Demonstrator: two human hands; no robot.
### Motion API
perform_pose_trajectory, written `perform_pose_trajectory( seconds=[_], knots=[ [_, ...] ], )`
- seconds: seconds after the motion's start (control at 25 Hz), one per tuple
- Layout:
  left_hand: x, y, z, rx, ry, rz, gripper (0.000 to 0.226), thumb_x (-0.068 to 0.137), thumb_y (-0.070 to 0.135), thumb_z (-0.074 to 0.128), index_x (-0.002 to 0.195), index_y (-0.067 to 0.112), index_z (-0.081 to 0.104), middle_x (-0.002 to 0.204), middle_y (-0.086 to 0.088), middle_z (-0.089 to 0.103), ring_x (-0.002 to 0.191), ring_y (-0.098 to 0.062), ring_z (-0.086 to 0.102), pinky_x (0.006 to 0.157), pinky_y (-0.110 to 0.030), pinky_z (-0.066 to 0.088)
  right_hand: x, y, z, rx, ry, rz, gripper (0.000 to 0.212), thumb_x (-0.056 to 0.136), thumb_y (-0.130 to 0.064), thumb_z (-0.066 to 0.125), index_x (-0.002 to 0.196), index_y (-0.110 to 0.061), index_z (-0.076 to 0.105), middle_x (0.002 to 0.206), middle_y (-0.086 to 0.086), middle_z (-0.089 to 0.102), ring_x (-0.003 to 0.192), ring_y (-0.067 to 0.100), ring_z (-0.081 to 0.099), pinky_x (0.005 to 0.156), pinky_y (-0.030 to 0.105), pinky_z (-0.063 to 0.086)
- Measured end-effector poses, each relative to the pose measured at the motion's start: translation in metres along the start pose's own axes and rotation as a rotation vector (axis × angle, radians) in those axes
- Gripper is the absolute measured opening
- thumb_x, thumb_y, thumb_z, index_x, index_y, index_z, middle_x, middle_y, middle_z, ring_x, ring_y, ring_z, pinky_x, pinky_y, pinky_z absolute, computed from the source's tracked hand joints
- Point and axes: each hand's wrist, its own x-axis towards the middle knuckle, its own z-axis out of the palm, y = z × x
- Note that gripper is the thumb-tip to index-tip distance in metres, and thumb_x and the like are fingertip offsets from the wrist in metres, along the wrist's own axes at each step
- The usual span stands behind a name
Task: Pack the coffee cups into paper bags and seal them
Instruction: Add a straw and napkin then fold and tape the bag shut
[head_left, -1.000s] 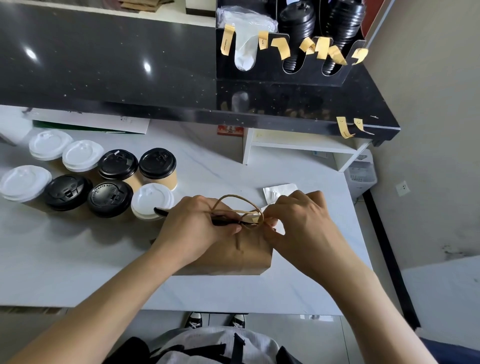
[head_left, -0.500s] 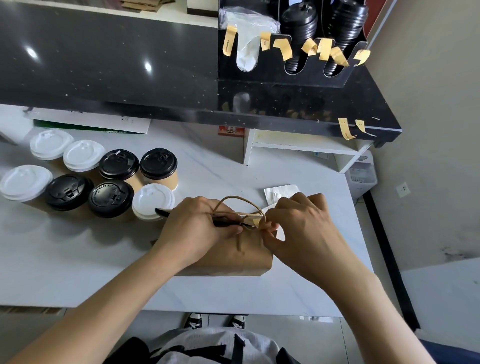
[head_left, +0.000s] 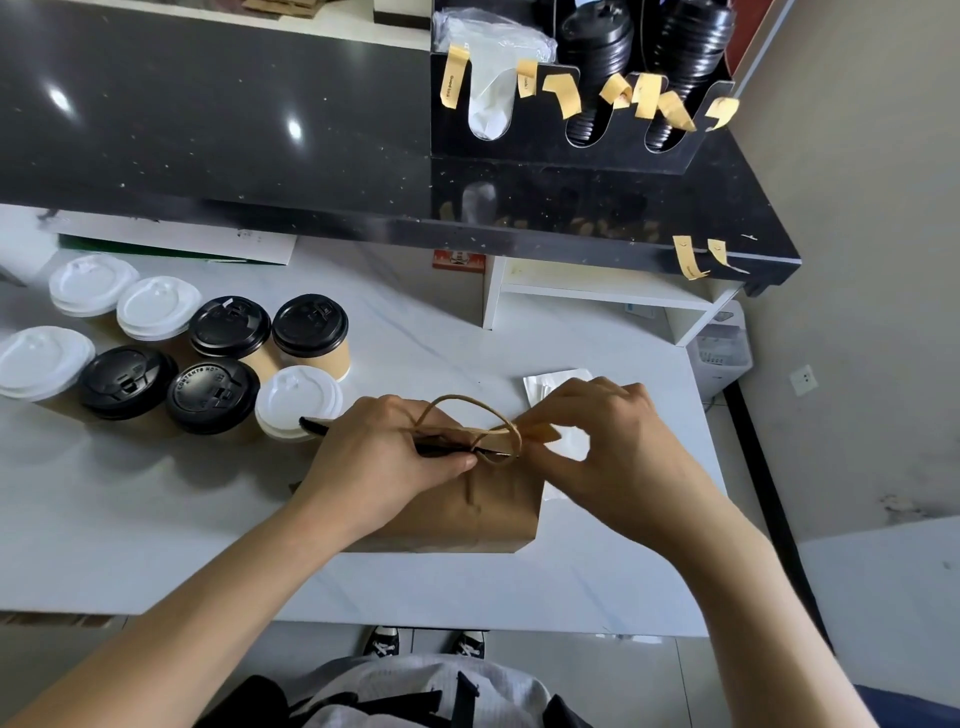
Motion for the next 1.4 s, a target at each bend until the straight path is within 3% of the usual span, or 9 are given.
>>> perform_pose_trajectory(
  seconds=[0.16, 0.48, 0.84, 0.96, 1.12, 1.24, 1.4],
  knots=[
    [0.0, 0.002, 0.001, 0.002, 0.012, -0.017, 0.014, 0.074, 0.036, 0.088, 0.083, 0.042, 0.08, 0.082, 0.025, 0.075, 0.085, 0.0, 0.07, 0.083, -0.037, 0.057, -0.001, 0.008, -0.007, -0.06, 0.077, 0.011, 0.008, 0.091, -0.03, 0.067, 0.086, -0.033, 0.073, 0.087, -0.018, 0.069, 0.085, 0.011, 0.058, 0.086, 0.042, 0.043],
    [0.0, 0.0, 0.002, 0.02, 0.001, 0.011, 0.02, 0.067, 0.053, 0.078, 0.085, 0.046, 0.079, 0.082, 0.023, 0.075, 0.085, -0.002, 0.071, 0.079, -0.039, 0.057, 0.008, -0.008, -0.003, -0.184, -0.088, 0.08, 0.016, 0.097, -0.032, 0.056, 0.087, -0.032, 0.068, 0.092, -0.008, 0.066, 0.093, 0.018, 0.057, 0.092, 0.032, 0.033],
    [0.0, -0.001, 0.002, 0.039, 0.015, 0.042, 0.015, 0.074, 0.038, 0.086, 0.086, 0.044, 0.08, 0.082, 0.024, 0.075, 0.085, -0.001, 0.07, 0.078, -0.037, 0.057, 0.025, -0.016, -0.012, -0.305, -0.298, 0.05, 0.017, 0.097, -0.038, 0.053, 0.088, -0.034, 0.067, 0.096, -0.005, 0.07, 0.097, 0.02, 0.059, 0.097, 0.032, 0.032],
    [0.0, -0.001, 0.002, 0.042, 0.021, 0.036, 0.016, 0.075, 0.035, 0.086, 0.087, 0.044, 0.08, 0.083, 0.025, 0.075, 0.086, 0.0, 0.07, 0.081, -0.035, 0.057, 0.032, -0.009, -0.014, -0.265, -0.395, 0.095, 0.025, 0.095, -0.05, 0.055, 0.105, -0.036, 0.073, 0.104, -0.008, 0.071, 0.103, 0.019, 0.06, 0.094, 0.03, 0.03],
    [0.0, -0.002, 0.003, 0.022, 0.026, 0.027, 0.014, 0.074, 0.039, 0.086, 0.087, 0.042, 0.08, 0.084, 0.024, 0.075, 0.087, 0.0, 0.07, 0.082, -0.036, 0.057, 0.036, 0.001, -0.016, -0.198, -0.477, 0.13, 0.029, 0.088, -0.065, 0.055, 0.102, -0.045, 0.072, 0.094, -0.023, 0.064, 0.107, 0.016, 0.055, 0.101, 0.033, 0.038],
    [0.001, -0.001, 0.003, 0.025, 0.022, 0.007, 0.013, 0.075, 0.037, 0.087, 0.085, 0.042, 0.08, 0.083, 0.025, 0.075, 0.086, 0.001, 0.07, 0.083, -0.036, 0.057, 0.034, 0.006, -0.016, -0.18, -0.508, 0.148, 0.047, 0.075, -0.082, 0.05, 0.098, -0.048, 0.072, 0.096, -0.021, 0.066, 0.109, 0.015, 0.054, 0.098, 0.036, 0.045],
    [0.002, -0.002, 0.002, 0.008, 0.019, 0.004, 0.013, 0.074, 0.038, 0.087, 0.085, 0.042, 0.08, 0.086, 0.028, 0.074, 0.088, 0.004, 0.069, 0.086, -0.034, 0.057, 0.026, 0.013, -0.027, 0.097, -0.492, 0.207, 0.048, 0.078, -0.081, 0.05, 0.105, -0.048, 0.074, 0.107, -0.025, 0.069, 0.105, -0.001, 0.06, 0.093, 0.031, 0.051]
  ],
)
